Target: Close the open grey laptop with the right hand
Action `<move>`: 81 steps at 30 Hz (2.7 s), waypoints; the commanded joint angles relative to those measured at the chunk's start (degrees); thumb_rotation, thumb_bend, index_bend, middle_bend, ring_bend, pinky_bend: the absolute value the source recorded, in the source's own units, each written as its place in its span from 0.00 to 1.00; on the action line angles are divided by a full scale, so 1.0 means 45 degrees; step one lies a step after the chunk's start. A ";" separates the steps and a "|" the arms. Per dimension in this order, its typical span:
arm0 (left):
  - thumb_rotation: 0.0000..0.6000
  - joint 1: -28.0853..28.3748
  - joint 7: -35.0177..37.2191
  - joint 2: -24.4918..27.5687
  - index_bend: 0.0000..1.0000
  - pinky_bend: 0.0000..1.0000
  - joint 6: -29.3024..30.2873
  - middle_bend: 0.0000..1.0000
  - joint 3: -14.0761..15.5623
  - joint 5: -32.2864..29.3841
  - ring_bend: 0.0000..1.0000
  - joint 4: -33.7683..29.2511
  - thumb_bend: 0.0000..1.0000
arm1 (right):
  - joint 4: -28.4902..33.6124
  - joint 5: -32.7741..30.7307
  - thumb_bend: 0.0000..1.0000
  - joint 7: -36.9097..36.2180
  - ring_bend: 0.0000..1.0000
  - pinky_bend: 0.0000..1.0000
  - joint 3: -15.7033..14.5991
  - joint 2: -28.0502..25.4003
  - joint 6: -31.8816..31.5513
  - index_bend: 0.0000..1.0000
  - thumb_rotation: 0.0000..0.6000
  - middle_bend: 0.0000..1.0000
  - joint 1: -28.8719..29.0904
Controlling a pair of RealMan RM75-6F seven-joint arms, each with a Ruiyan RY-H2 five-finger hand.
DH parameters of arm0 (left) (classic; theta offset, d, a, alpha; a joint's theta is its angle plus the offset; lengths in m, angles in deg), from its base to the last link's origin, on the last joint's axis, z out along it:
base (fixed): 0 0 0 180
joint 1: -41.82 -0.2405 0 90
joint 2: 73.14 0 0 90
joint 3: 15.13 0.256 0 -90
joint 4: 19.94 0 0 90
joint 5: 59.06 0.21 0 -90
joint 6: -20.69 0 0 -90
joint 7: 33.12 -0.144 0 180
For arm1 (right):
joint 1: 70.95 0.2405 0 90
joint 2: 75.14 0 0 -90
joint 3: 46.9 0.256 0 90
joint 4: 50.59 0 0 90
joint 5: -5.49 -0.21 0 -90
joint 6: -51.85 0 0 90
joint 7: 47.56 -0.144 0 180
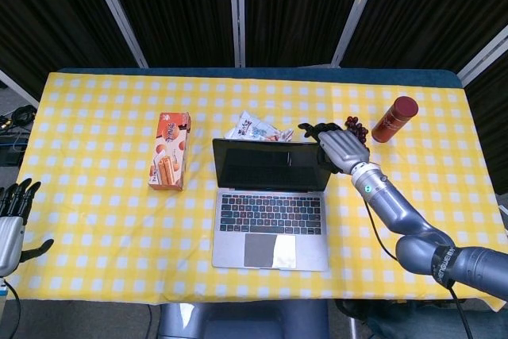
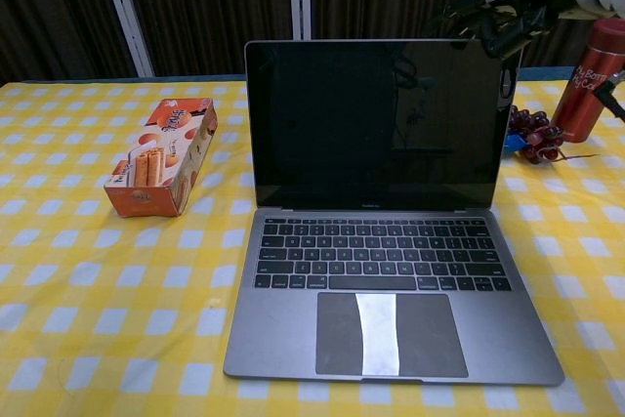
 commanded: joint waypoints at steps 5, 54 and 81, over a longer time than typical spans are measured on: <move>1.00 0.0043 -0.0034 -0.0021 0.00 0.00 0.0001 0.00 0.0009 -0.0041 0.00 0.0017 0.00 | 0.0362 -0.0103 1.00 -0.0111 0.35 0.31 -0.0026 -0.0258 -0.0085 0.31 1.00 0.41 0.0042; 1.00 -0.0093 0.0202 0.0212 0.00 0.00 0.0594 0.00 0.0334 0.0567 0.00 -0.0256 0.00 | 0.2499 0.9201 1.00 0.4319 0.35 0.31 -0.3229 0.1328 -0.1125 0.26 1.00 0.36 -0.2188; 1.00 -0.0143 0.0292 0.0260 0.00 0.00 0.0703 0.00 0.0336 0.0569 0.00 -0.0283 0.00 | 0.1091 1.2205 1.00 0.3800 0.31 0.24 -0.4008 0.1647 -0.3616 0.22 1.00 0.31 -0.3023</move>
